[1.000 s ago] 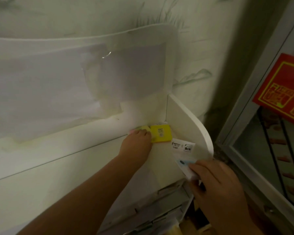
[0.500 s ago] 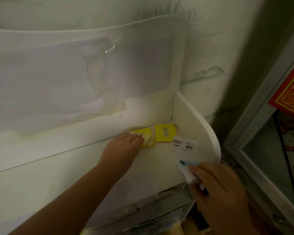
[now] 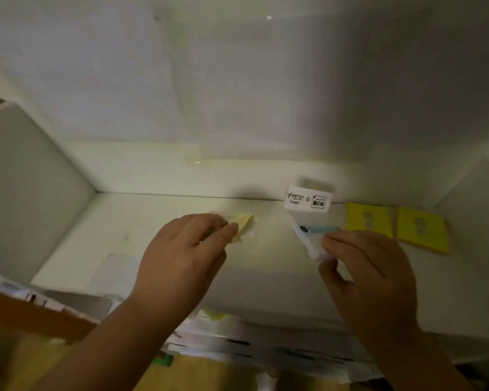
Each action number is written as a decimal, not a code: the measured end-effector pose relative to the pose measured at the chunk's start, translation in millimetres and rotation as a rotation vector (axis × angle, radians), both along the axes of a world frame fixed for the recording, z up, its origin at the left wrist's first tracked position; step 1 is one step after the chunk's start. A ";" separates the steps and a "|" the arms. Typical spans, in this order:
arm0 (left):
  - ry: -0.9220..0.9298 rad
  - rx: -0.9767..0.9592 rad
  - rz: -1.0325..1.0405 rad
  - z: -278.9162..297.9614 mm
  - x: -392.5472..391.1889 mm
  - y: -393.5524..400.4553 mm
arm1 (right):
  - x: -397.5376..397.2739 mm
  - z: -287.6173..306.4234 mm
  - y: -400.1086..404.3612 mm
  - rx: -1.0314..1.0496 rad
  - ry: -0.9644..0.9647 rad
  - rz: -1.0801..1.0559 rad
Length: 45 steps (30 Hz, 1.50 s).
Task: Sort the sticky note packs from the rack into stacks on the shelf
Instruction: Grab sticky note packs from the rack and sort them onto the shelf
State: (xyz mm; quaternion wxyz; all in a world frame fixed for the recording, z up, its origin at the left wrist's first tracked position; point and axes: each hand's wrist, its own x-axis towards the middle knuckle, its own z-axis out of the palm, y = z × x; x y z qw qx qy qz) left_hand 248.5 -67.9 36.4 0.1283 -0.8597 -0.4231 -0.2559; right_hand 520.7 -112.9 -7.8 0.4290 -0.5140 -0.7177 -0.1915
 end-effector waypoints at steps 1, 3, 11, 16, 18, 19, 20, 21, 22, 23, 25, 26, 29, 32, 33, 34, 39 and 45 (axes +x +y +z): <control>-0.013 0.028 0.029 3.4 -15.8 -5.4 | -14.1 3.7 4.4 0.006 -0.011 0.034; -0.028 0.067 0.082 9.2 -48.2 -18.9 | -46.5 11.6 11.6 0.008 -0.034 0.096; -0.171 0.116 0.247 27.5 -181.2 -87.4 | -194.6 47.4 -4.3 0.017 -0.034 0.292; -0.272 0.157 0.388 35.1 -307.0 -150.9 | -331.1 57.1 -33.8 0.045 -0.054 0.487; -0.254 0.174 0.417 32.9 -351.8 -171.1 | -379.1 59.5 -43.8 0.062 -0.066 0.543; -0.243 0.184 0.432 31.5 -373.0 -179.8 | -401.7 60.3 -48.4 0.073 -0.078 0.568; -0.232 0.191 0.458 29.7 -393.5 -188.0 | -423.6 60.6 -51.8 0.085 -0.095 0.600; -0.221 0.196 0.486 27.6 -413.2 -196.1 | -444.9 60.0 -54.8 0.091 -0.109 0.629; -0.213 0.198 0.511 24.9 -432.3 -203.8 | -465.2 58.8 -57.2 0.086 -0.114 0.647; -0.206 0.200 0.537 22.5 -449.5 -211.4 | -484.6 57.2 -58.9 0.076 -0.111 0.659; -0.203 0.202 0.588 18.4 -480.3 -225.6 | -519.8 53.3 -60.9 0.066 -0.104 0.673; -0.203 0.204 0.610 16.8 -494.2 -232.0 | -536.3 51.8 -61.8 0.061 -0.104 0.681; -0.204 0.204 0.657 13.7 -529.4 -247.5 | -579.4 50.6 -62.8 0.056 -0.114 0.716; -0.215 0.207 0.696 10.6 -556.2 -257.0 | -612.9 50.0 -60.9 0.078 -0.110 0.759; -0.218 0.206 0.710 9.6 -564.1 -258.6 | -623.2 49.1 -58.9 0.077 -0.104 0.774; -0.220 0.205 0.726 8.4 -571.9 -259.0 | -632.9 47.1 -55.9 0.070 -0.098 0.784; -0.199 0.185 0.789 3.8 -609.0 -252.5 | -681.6 28.3 -34.0 0.015 -0.101 0.804; -0.172 0.129 0.792 -14.3 -676.3 -207.5 | -737.6 17.1 4.0 0.001 -0.079 0.781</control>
